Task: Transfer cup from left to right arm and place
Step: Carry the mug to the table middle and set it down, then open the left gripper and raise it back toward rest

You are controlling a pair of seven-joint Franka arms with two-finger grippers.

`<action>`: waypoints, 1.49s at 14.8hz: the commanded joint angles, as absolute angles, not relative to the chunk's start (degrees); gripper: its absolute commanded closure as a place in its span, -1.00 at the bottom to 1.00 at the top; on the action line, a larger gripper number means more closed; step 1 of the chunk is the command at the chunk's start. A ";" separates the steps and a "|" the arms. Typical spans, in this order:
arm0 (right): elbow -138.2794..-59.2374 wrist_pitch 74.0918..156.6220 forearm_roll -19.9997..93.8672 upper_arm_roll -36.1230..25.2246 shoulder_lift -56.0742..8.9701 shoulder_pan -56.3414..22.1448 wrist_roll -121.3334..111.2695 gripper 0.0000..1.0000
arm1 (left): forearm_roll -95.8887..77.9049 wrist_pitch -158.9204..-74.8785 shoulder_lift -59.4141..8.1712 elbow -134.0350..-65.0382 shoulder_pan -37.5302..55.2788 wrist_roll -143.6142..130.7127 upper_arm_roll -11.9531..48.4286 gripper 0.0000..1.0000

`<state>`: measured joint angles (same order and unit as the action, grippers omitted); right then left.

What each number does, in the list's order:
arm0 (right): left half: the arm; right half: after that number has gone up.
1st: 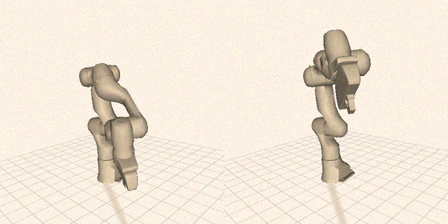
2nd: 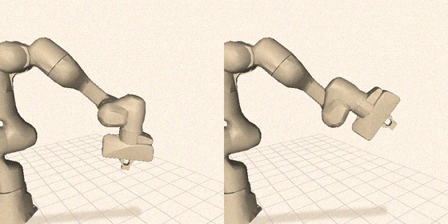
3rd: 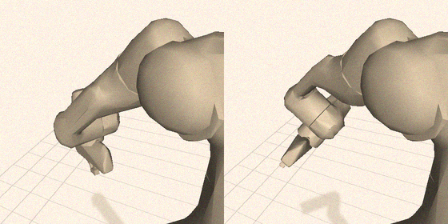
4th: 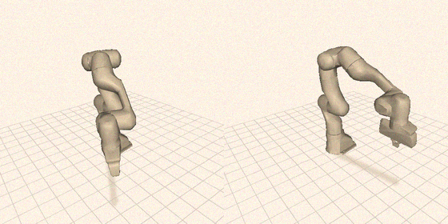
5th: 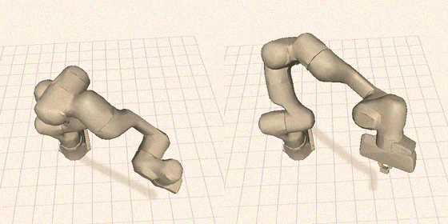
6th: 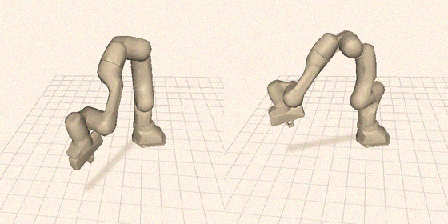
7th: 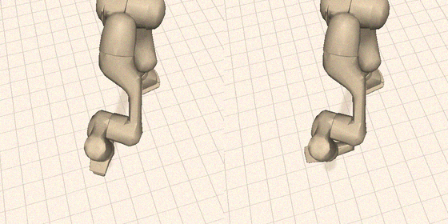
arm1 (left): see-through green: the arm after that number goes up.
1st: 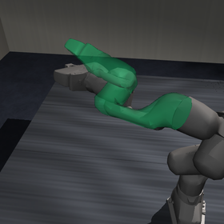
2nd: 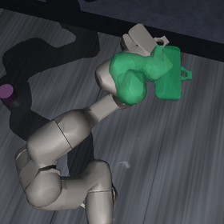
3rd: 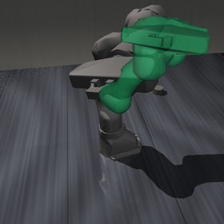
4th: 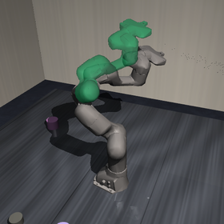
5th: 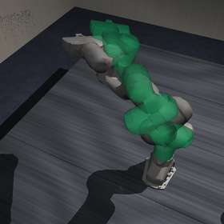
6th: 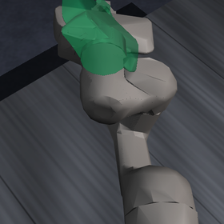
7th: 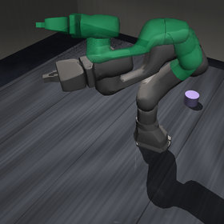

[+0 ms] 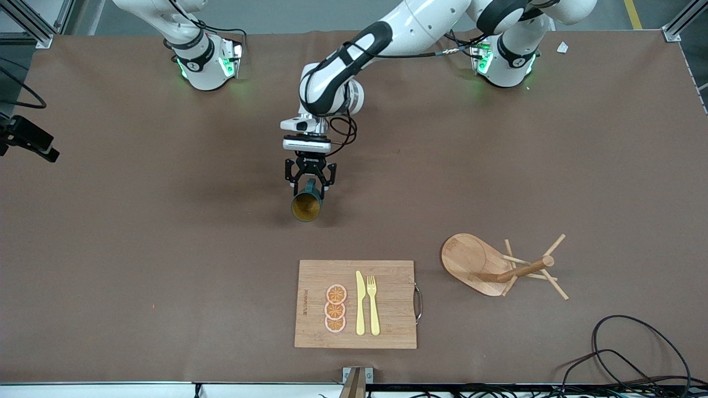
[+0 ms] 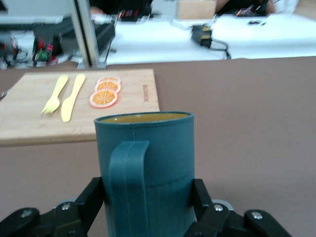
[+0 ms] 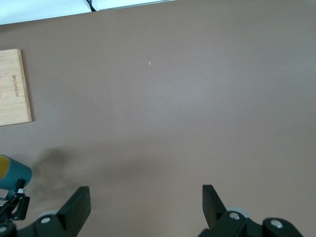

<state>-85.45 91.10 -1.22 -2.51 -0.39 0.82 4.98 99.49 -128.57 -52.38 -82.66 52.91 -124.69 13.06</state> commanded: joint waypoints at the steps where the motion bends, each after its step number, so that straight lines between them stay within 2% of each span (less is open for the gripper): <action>1: -85.43 90.79 -1.14 -1.93 -0.44 2.02 5.63 -1.00 | 107.91 -124.03 -56.07 -80.77 54.93 -129.45 12.39 -0.05; 4: -85.43 90.79 -1.14 -1.93 -0.44 2.02 5.63 -1.00 | 109.69 -117.44 -59.05 -80.86 57.74 -132.18 12.39 -0.08; 6: -85.43 90.79 -1.14 -1.93 -0.44 2.02 5.63 -1.00 | 109.60 -116.11 -59.41 -81.21 58.80 -133.23 12.57 -0.32; 7: -85.43 90.79 -1.14 -1.93 -0.44 2.02 5.63 -1.00 | 109.51 -116.02 -59.41 -81.38 59.32 -134.63 12.57 -0.73; 8: -85.43 90.79 -1.14 -1.93 -0.44 2.02 5.63 -1.00 | 109.25 -115.93 -59.15 -81.65 59.50 -136.74 12.57 -0.99; 10: -85.43 90.79 -1.14 -1.93 -0.44 2.02 5.63 -1.00 | 108.29 -115.49 -58.54 -82.70 60.55 -140.00 13.18 -1.00; 12: -85.43 90.79 -1.14 -1.93 -0.44 2.02 5.63 -1.00 | 100.33 -115.40 -56.88 -82.53 60.73 -140.63 15.63 -1.00; 15: -85.43 90.79 -1.14 -1.93 -0.44 2.02 5.63 -1.00 | 86.79 -114.96 -51.87 -82.53 60.82 -140.01 18.36 -1.00; 18: -85.43 90.79 -1.14 -1.93 -0.44 2.02 5.63 -1.00 | 74.14 -110.50 -46.69 -82.44 60.56 -135.47 20.91 -1.00; 22: -85.43 90.79 -1.14 -1.93 -0.44 2.02 5.63 -1.00 | 58.48 -104.87 -38.08 -82.35 59.16 -122.29 20.83 -1.00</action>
<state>-85.45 91.03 -1.21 -2.68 -0.49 1.02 5.01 64.18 -106.82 -42.97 -80.92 60.64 -127.78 20.85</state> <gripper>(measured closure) 0.000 0.000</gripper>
